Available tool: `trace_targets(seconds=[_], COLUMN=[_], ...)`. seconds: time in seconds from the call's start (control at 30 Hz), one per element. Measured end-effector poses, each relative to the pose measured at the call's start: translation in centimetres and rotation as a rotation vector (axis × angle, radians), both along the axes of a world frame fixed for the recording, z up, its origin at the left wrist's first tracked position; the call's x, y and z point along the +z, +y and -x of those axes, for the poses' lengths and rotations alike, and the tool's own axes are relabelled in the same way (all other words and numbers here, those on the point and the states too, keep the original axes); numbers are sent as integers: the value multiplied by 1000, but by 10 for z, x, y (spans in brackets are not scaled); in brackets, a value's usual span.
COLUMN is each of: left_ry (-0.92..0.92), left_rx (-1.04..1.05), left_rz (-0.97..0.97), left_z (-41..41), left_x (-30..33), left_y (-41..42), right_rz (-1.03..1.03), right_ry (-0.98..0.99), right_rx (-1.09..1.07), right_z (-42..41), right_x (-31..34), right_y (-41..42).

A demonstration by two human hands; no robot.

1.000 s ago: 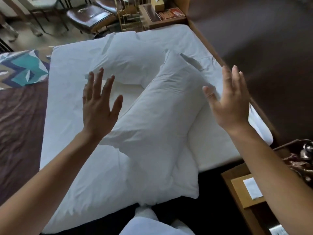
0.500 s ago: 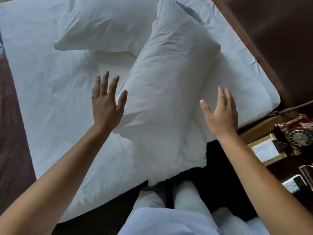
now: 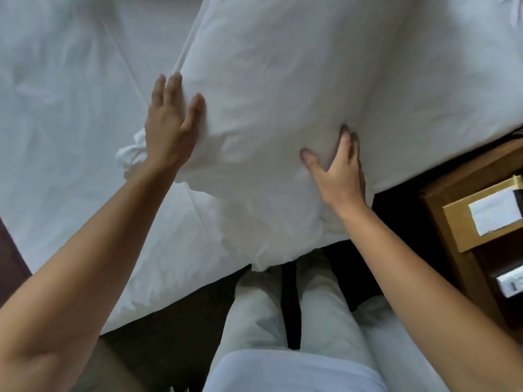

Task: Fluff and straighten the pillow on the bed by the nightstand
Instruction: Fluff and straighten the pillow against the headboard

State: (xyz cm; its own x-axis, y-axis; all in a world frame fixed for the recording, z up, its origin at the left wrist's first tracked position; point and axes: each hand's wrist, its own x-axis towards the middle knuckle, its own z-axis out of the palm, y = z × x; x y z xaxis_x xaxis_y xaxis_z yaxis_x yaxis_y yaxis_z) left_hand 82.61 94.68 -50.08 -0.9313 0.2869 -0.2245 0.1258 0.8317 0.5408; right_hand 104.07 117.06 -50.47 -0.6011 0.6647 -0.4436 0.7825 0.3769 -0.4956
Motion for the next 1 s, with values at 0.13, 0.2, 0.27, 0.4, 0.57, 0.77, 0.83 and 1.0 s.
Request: trace_targets(seconds=[0.13,0.2,0.27,0.4,0.57,0.77,0.83,1.0], left_ry=[-82,-148,-195,-293,-286,-182,-144,-115], left_rx=[44,86,113,144,135,13,-28,-180], left_rz=[-27,-14,-3,33,32,-76,-95,-114], left_z=[5,10,11,6,-3,-40,-56,-98], left_x=[-14,-13,-12,-11,10,62,82,117], left_y=[-4,-5,-7,-10,-5,21,30,55], right_rz=[16,20,23,35,97,-121,-162,-88], right_ry=[-45,-72,-80,-86,-36,149,234,309], right_rx=[-7,-15,-21,-16,-77,-156,-149,-31], right_z=[5,6,8,8,-2,8,24,68], right_x=[-8,-7,-5,-7,-11,24,53,126], right_y=[-1,0,1,0,15,12,10,12])
